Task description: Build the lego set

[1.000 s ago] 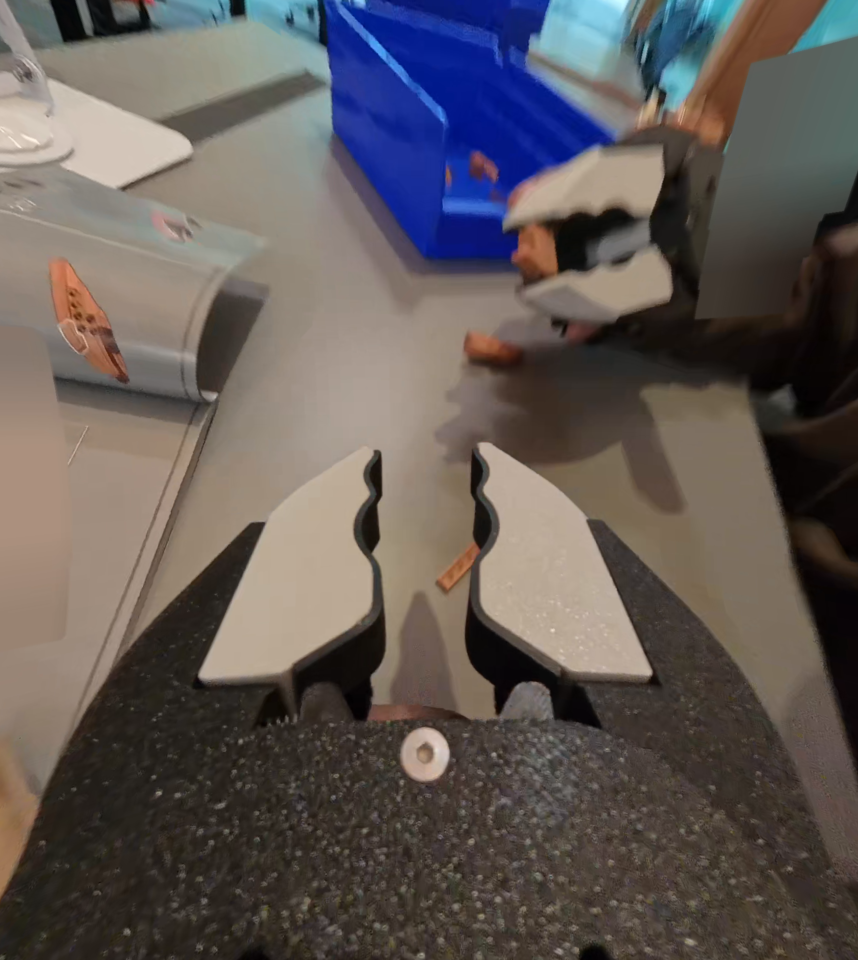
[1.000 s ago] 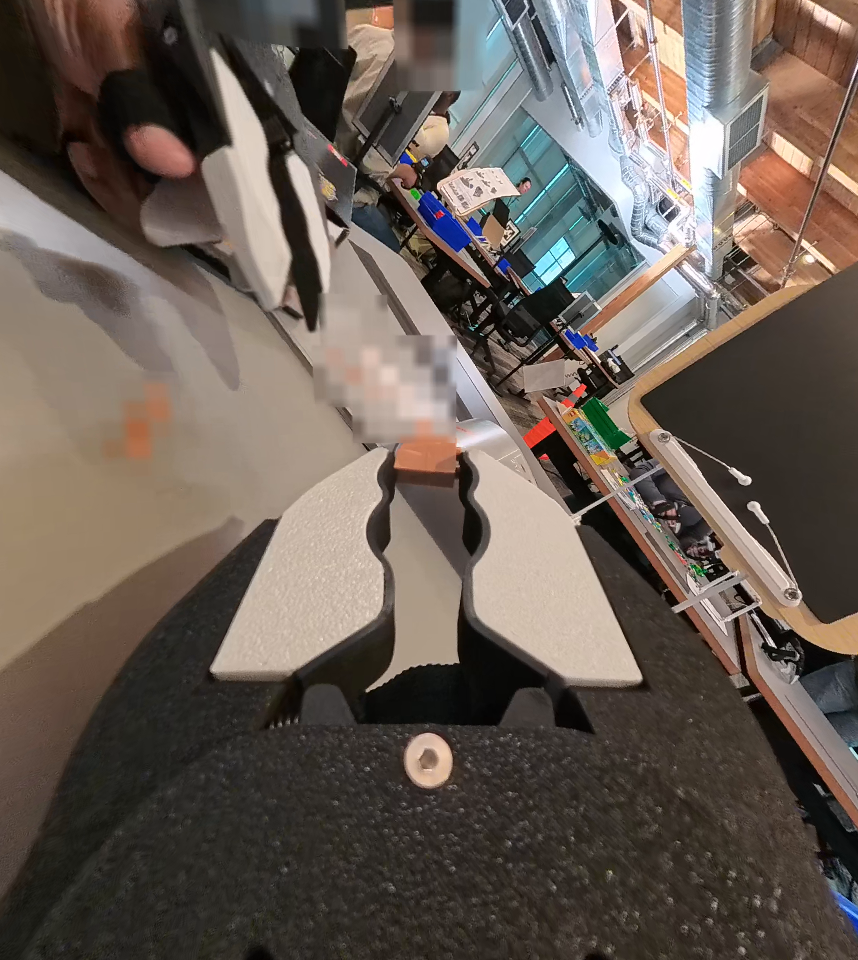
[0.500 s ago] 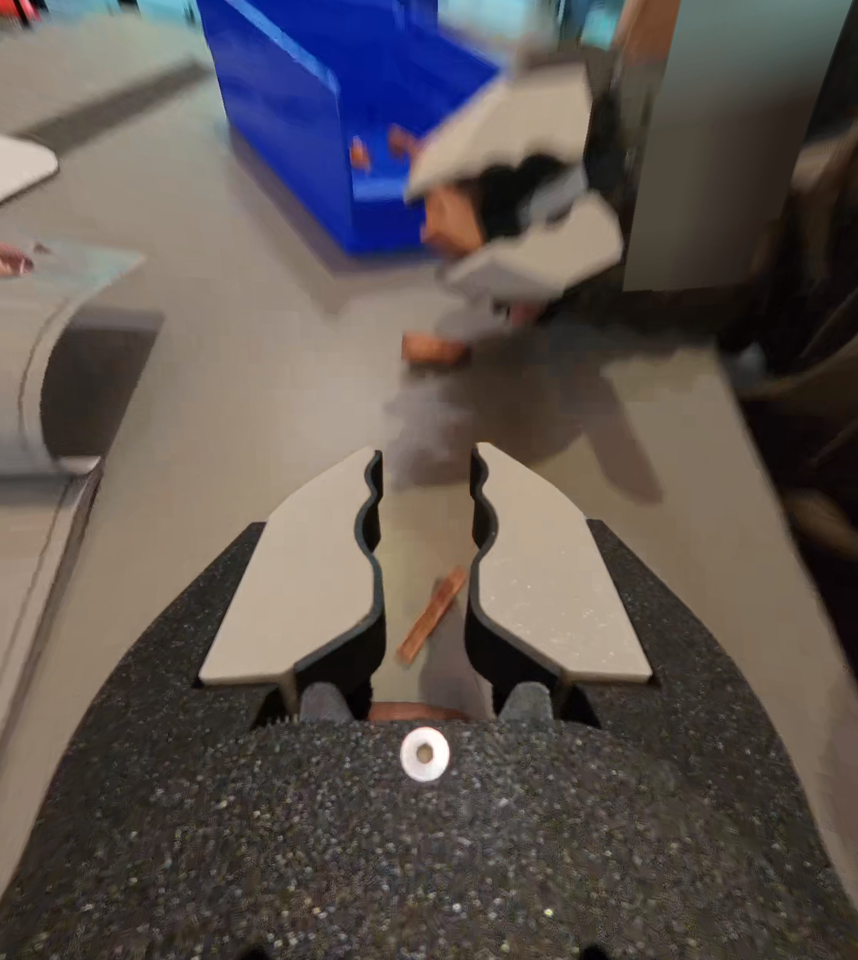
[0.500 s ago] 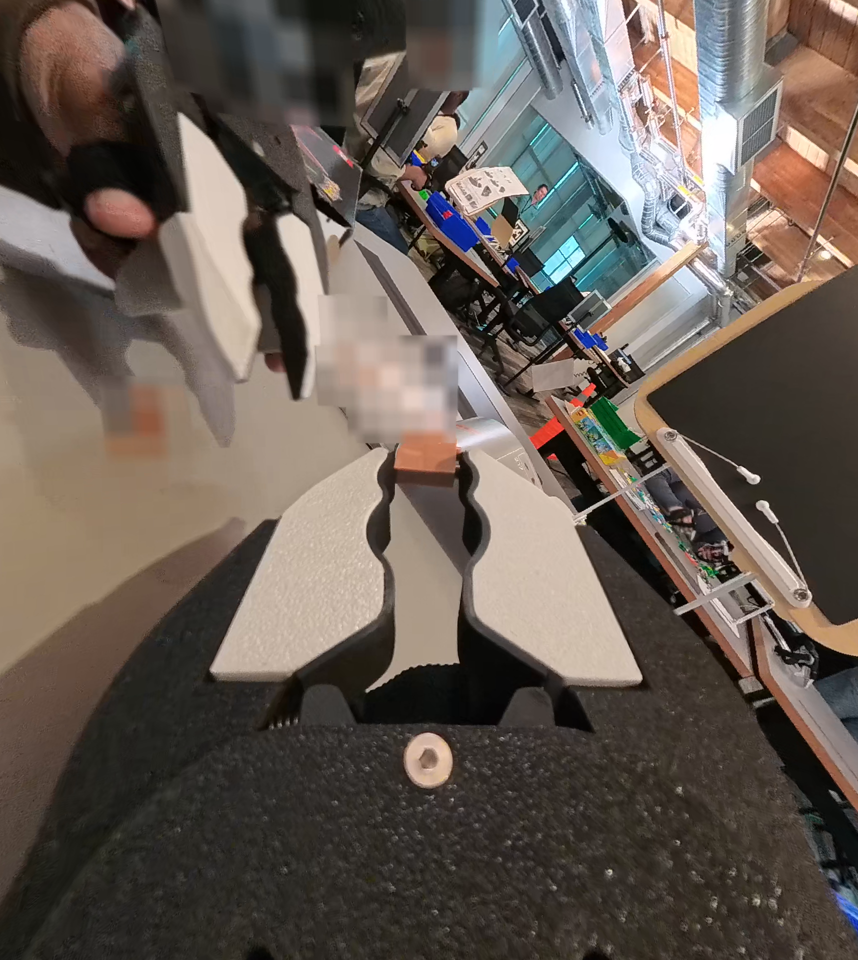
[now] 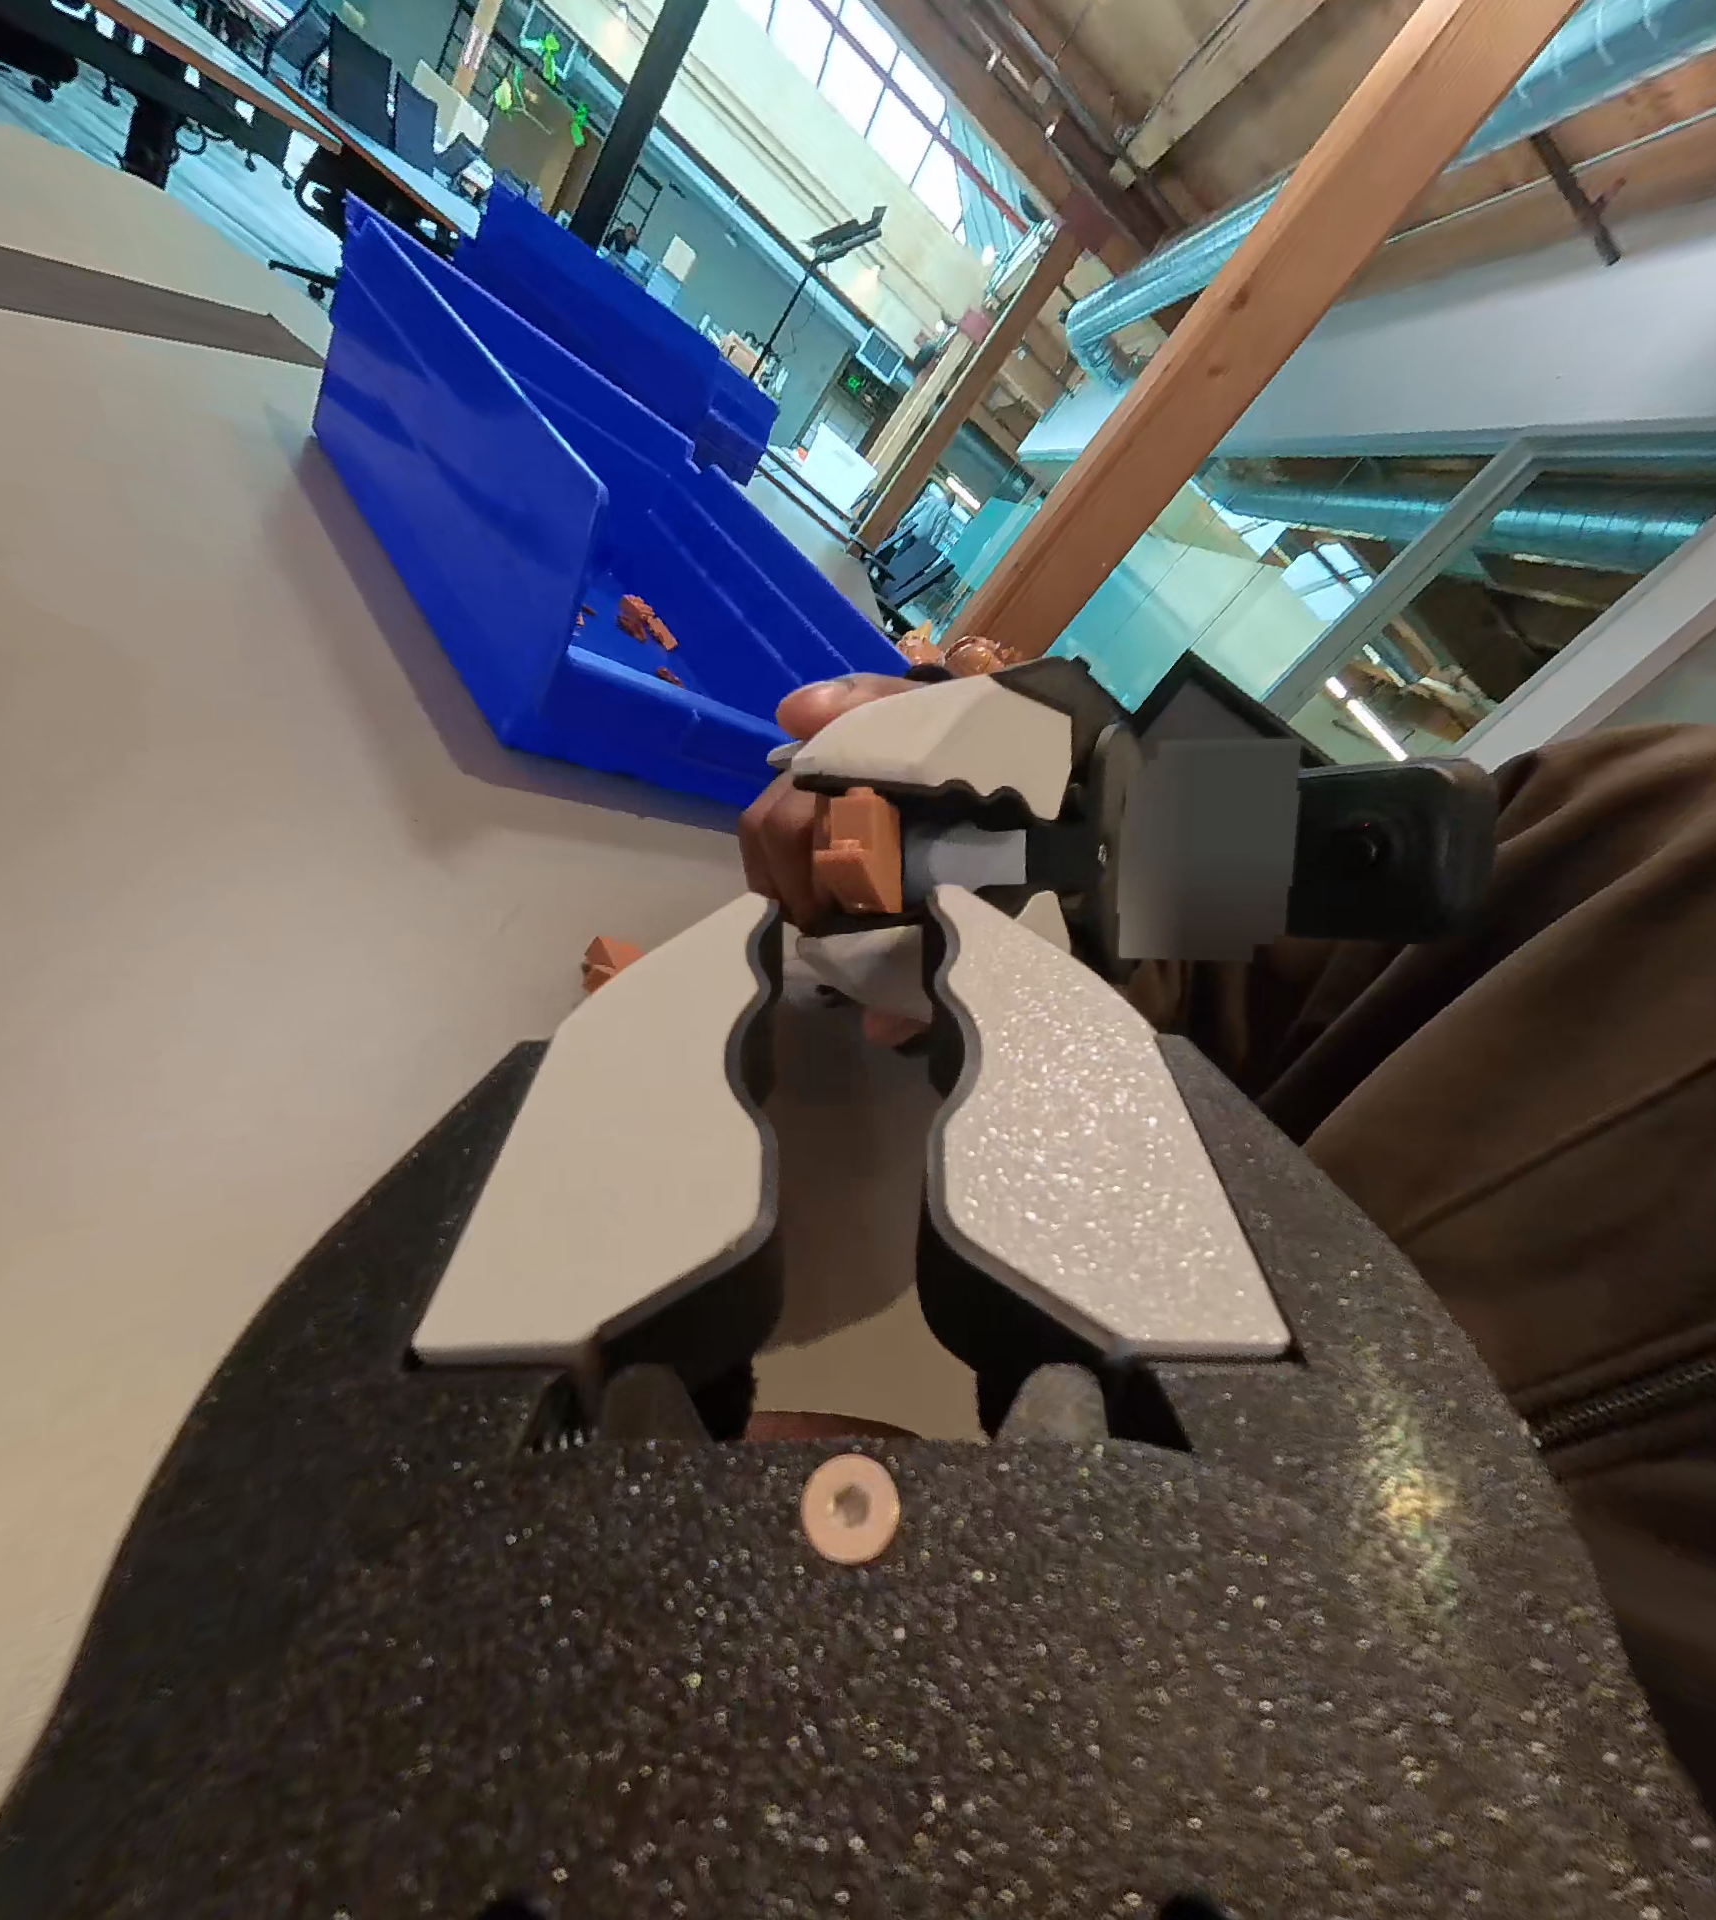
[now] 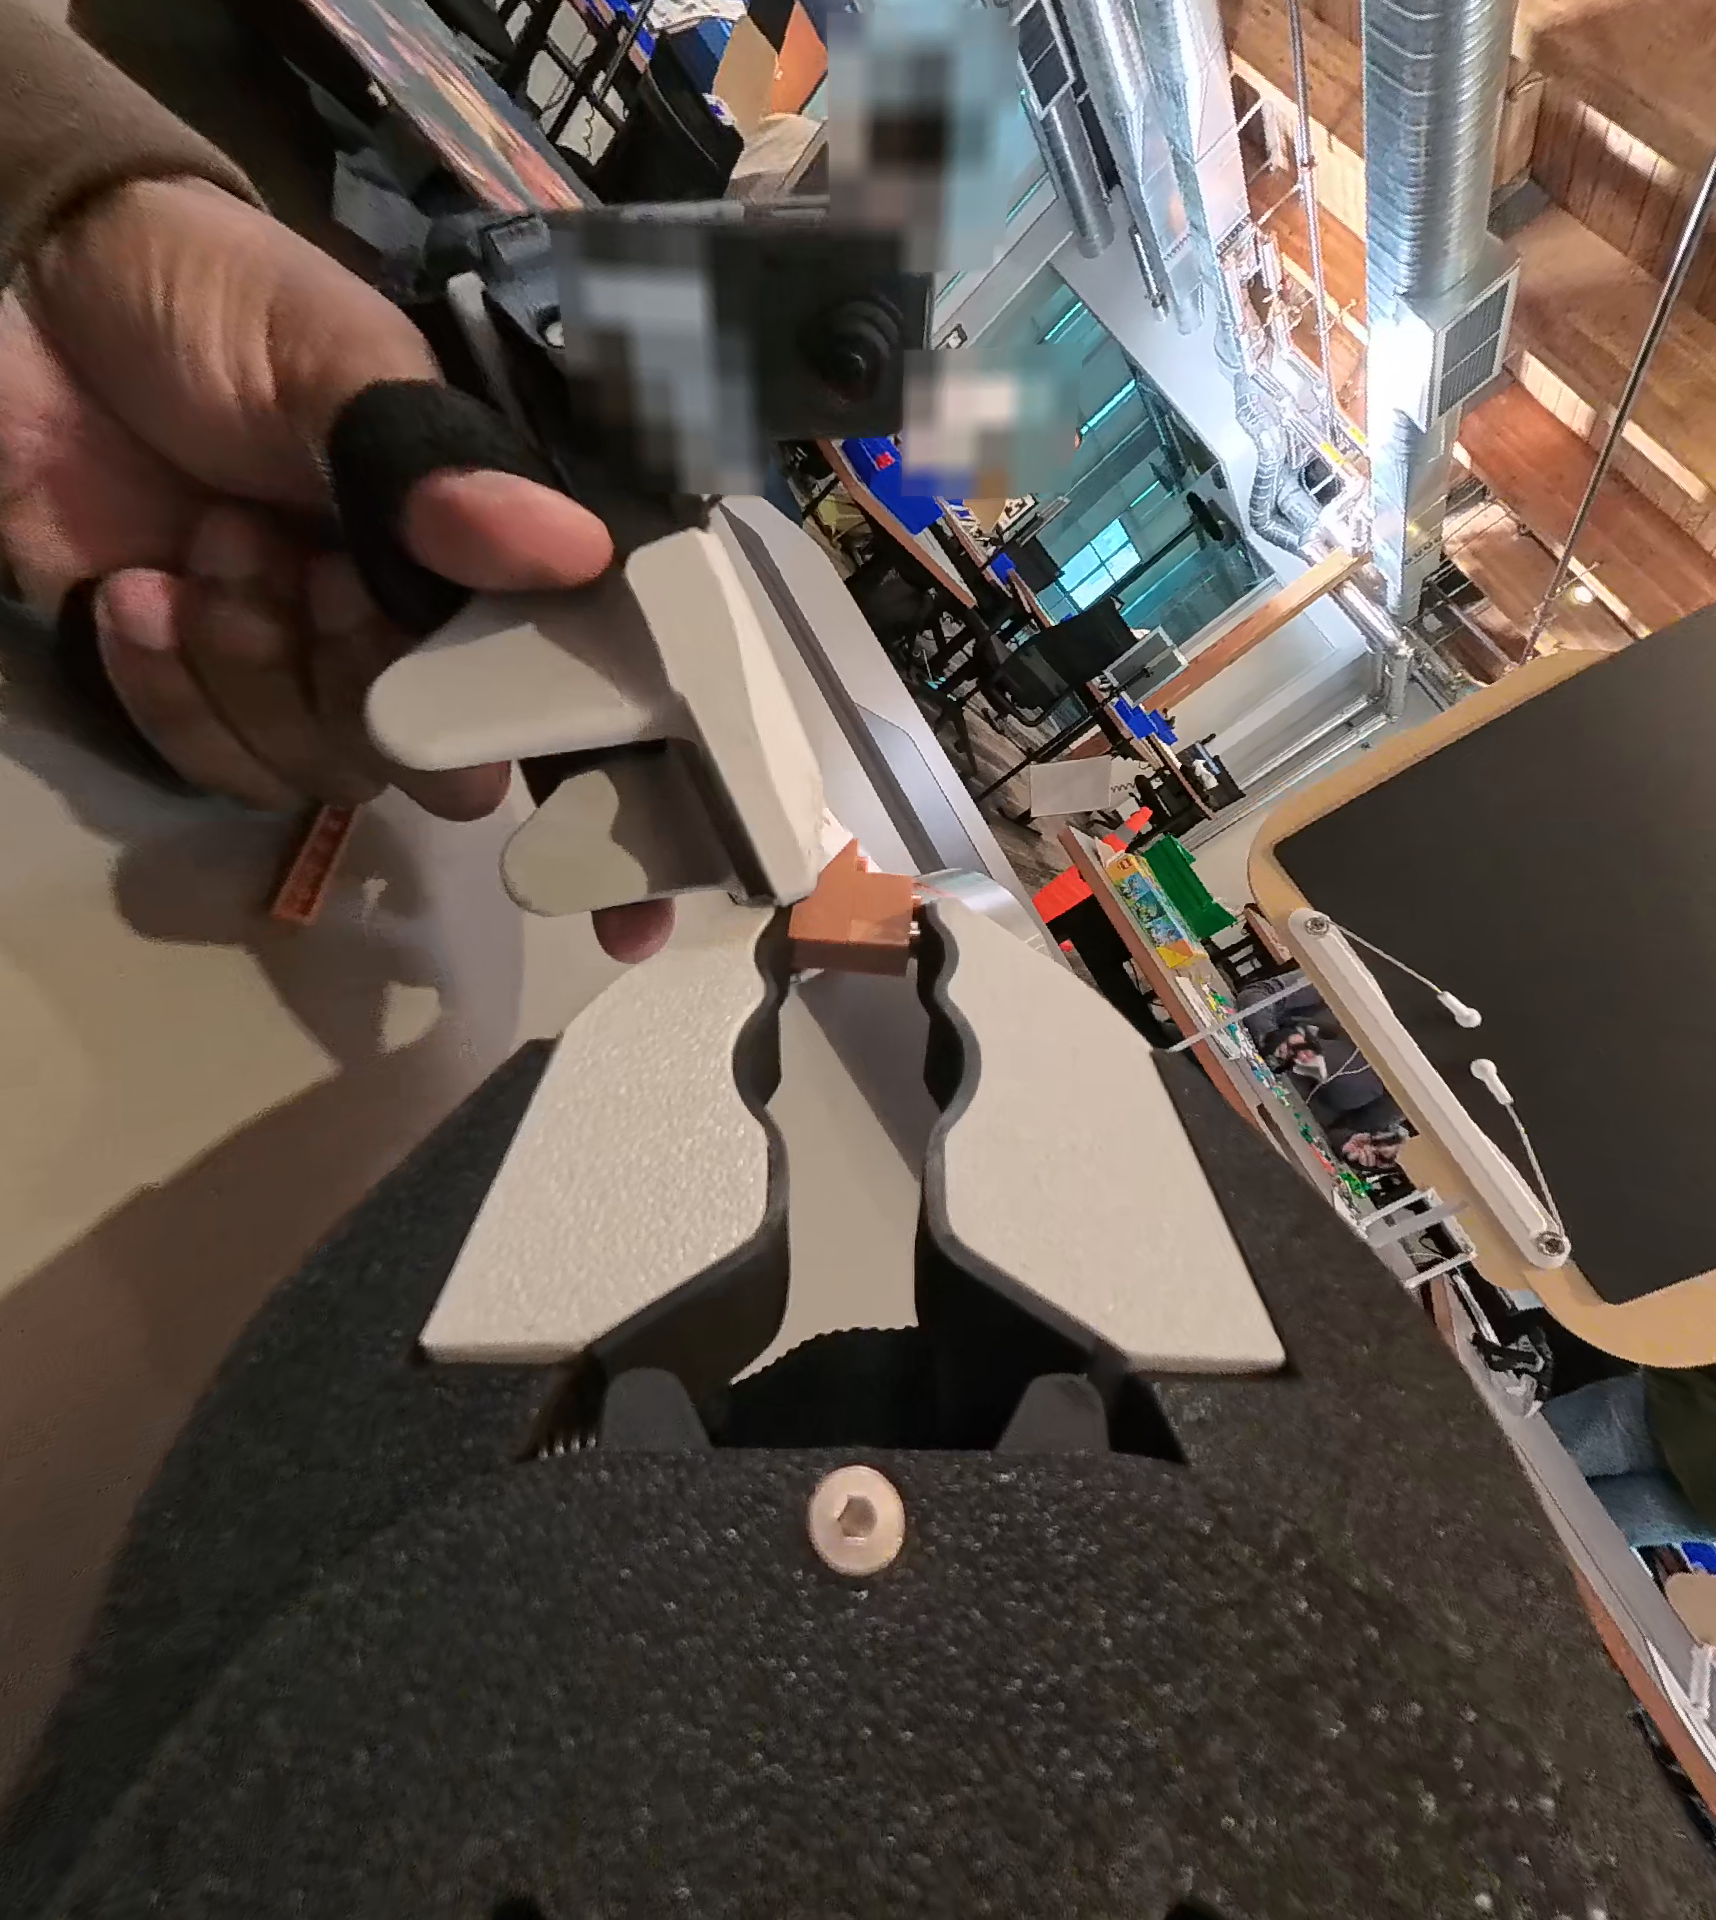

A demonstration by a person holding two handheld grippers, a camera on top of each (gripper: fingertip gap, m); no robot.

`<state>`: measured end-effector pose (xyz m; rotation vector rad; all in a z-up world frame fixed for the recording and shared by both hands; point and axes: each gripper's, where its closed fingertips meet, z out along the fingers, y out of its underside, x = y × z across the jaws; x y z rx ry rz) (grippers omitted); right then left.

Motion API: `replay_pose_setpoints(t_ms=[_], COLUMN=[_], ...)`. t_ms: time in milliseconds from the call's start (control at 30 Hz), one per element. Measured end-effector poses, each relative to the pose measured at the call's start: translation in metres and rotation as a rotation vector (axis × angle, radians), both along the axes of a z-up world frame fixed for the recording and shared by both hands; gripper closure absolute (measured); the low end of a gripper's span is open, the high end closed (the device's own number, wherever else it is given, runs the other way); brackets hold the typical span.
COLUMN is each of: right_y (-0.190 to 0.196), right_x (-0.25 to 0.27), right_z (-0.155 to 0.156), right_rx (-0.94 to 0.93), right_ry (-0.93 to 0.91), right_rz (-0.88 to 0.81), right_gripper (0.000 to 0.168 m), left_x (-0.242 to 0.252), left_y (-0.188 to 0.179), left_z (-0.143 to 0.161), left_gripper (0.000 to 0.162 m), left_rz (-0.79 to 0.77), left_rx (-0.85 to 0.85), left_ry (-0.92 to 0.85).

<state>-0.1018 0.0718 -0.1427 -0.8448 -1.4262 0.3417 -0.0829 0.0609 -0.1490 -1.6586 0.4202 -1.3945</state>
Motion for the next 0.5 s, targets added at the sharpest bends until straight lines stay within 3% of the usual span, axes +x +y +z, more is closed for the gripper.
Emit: replay_pose_setpoints(t_ms=[500], right_y=[-0.004], right_x=[0.0011], right_z=[-0.0012], right_rx=[0.01], right_ry=[-0.007], right_rz=[0.046], right_gripper=[0.142], left_x=[-0.0032], left_y=[-0.0007], left_z=[0.008], left_gripper=[0.154], left_rz=[-0.034], left_rx=[-0.066], left_ry=[-0.139])
